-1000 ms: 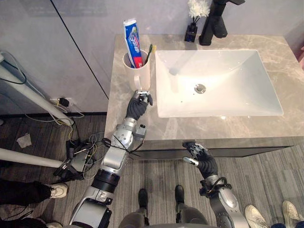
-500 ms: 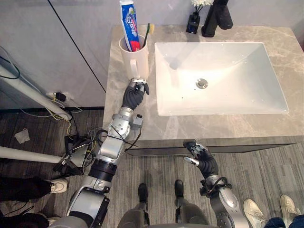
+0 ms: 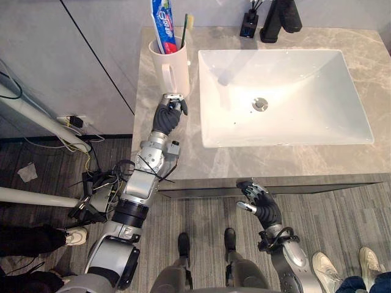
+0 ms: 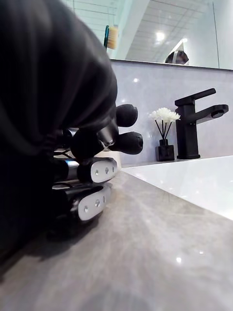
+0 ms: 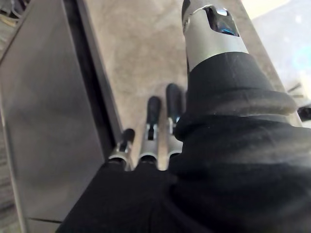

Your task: Organize washtable

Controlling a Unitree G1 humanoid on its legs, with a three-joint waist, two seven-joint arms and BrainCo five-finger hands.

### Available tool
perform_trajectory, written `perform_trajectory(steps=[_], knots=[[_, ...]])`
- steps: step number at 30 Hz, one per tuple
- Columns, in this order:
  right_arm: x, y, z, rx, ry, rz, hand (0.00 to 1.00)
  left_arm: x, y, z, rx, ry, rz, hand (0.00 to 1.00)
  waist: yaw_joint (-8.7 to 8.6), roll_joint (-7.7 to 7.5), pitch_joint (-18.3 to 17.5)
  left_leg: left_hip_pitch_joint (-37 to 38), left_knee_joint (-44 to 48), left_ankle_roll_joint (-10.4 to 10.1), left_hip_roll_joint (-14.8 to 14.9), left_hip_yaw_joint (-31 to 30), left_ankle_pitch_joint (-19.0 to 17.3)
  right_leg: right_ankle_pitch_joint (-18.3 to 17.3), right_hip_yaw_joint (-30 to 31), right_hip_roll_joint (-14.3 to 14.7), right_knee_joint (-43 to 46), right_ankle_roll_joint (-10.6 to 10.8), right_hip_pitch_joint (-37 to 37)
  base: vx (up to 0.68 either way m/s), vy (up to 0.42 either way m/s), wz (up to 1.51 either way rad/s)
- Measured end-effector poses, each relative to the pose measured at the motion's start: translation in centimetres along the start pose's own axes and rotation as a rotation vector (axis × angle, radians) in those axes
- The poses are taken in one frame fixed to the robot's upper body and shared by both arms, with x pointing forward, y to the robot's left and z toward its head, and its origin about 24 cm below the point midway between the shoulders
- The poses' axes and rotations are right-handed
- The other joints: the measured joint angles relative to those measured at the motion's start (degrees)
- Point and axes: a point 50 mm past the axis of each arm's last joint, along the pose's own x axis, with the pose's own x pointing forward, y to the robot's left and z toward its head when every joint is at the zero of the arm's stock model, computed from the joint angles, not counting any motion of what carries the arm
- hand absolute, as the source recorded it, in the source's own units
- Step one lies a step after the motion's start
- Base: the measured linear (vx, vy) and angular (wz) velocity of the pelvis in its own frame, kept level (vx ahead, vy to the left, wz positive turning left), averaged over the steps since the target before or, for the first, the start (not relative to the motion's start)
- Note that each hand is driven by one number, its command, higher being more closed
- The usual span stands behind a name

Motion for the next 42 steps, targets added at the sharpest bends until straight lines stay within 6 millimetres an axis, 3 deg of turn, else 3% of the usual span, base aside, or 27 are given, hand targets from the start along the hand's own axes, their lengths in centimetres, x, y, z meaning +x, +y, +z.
perform_trajectory(steps=[8,15,19,24,30,42], knots=[[-0.1,-0.6,0.0,-0.006,0.003,-0.023,0.00,-0.8,-0.6,-0.9,-0.010,0.032,-0.039,1.00,0.00,0.00,0.0,0.7,0.0,0.0,-0.1,-1.6,0.1,-0.1,-1.2,-0.1,0.2,0.1,1.1,0.00,0.001,0.06],[0.0,-1.0,-0.4,-0.007,0.019,-0.038,0.00,-3.4,-1.5,-1.7,-0.052,0.045,-0.087,1.00,0.47,0.11,-0.1,1.2,0.0,0.0,-0.3,-3.0,0.1,-0.5,-2.0,-0.3,0.9,0.3,2.1,-0.01,0.013,0.11],[-0.1,-1.1,-0.4,-0.011,0.020,-0.042,0.00,-5.3,-2.8,-2.4,-0.091,0.058,-0.133,1.00,1.72,0.09,-0.1,2.1,0.0,0.0,-0.4,-3.6,0.2,-1.4,-2.4,-0.5,2.5,0.5,2.5,0.00,0.014,0.06],[0.0,-1.2,-0.3,-0.017,0.023,-0.039,0.00,-6.3,-3.7,-2.5,-0.139,0.061,-0.183,1.00,1.85,-0.12,-0.3,2.1,-0.1,0.0,-0.5,-4.8,0.5,-1.6,-3.7,-0.7,2.5,0.4,3.1,0.00,0.004,0.14],[0.2,-1.2,-0.9,-0.026,0.054,-0.029,0.00,-7.2,-3.9,-3.1,-0.169,0.093,-0.177,1.00,1.77,-0.47,-2.1,2.3,0.0,0.4,-0.7,-4.7,0.7,-1.7,-3.9,-0.8,2.4,0.5,3.2,0.01,-0.003,-0.01],[0.5,-1.1,-1.7,-0.019,0.097,-0.019,0.00,-7.0,-3.3,-4.5,-0.193,0.172,-0.089,1.00,1.70,-1.18,-4.6,3.5,0.0,0.3,-0.4,-3.1,0.7,-1.5,-2.9,-0.6,2.4,0.3,3.8,-0.01,0.000,-0.05]])
